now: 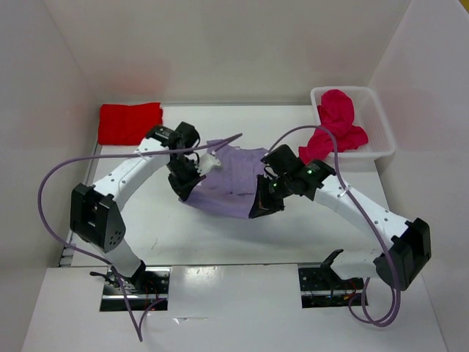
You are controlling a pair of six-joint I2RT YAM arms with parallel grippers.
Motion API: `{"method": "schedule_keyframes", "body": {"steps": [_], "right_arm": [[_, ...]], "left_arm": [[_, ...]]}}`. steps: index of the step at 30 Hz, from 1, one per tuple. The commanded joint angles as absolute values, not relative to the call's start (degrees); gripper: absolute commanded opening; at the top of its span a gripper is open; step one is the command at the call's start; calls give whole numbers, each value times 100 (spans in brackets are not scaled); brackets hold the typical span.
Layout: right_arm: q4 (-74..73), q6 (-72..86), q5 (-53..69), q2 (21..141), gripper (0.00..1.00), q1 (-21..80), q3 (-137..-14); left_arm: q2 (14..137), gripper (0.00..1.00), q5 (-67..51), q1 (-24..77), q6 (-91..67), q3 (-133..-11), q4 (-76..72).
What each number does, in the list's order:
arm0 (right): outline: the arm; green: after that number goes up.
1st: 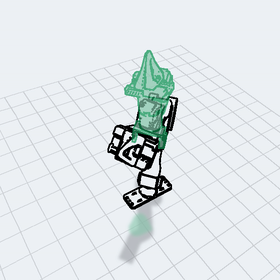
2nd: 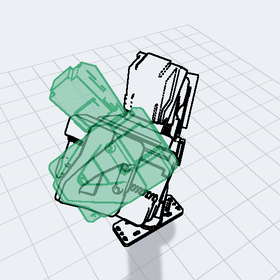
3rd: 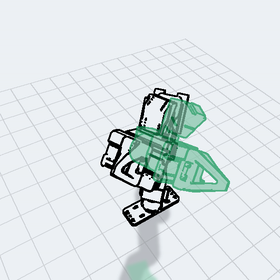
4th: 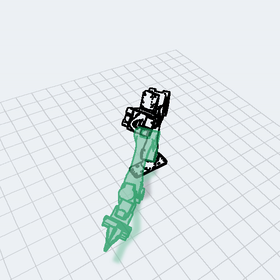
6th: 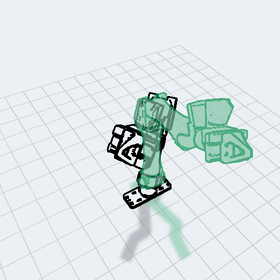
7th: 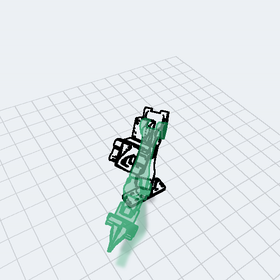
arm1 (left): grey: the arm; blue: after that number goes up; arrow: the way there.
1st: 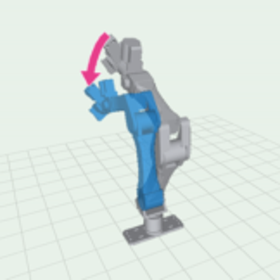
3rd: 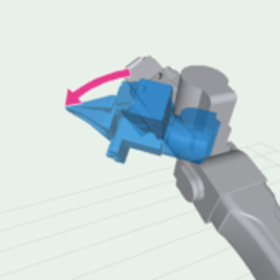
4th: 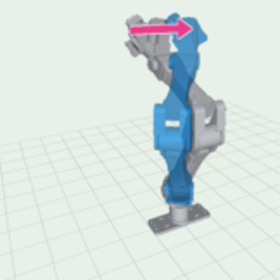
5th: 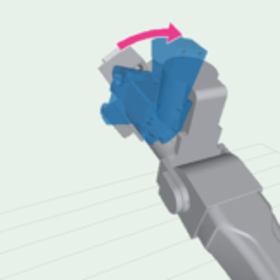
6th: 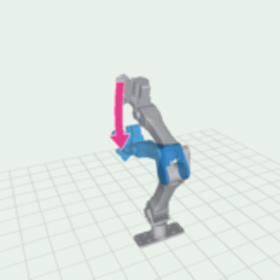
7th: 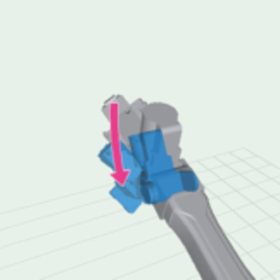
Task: Fold and stack the t-shirts
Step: Fold the long partially folded tshirt into a neat square
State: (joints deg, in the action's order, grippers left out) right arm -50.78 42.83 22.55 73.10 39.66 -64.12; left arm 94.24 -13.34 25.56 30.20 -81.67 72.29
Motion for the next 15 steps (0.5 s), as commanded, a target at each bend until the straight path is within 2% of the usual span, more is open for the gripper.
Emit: {"method": "schedule_keyframes", "body": {"steps": [1,4,8,15], "right_arm": [[-5766,4202,2408,7426,0,3895,-6645],[-5512,3920,2487,7637,0,3614,-6715],[-4923,3526,2951,7804,0,2543,-6662],[-4343,2971,3374,8831,0,1714,-7049]], "left_arm": [[9456,0,-1632,2400,3146,-9119,7453],[10053,0,-1959,2066,3085,-9675,7453],[11035,0,-2319,1759,3085,-10431,7453],[12409,0,-2663,1687,2742,-12548,7453]]}}
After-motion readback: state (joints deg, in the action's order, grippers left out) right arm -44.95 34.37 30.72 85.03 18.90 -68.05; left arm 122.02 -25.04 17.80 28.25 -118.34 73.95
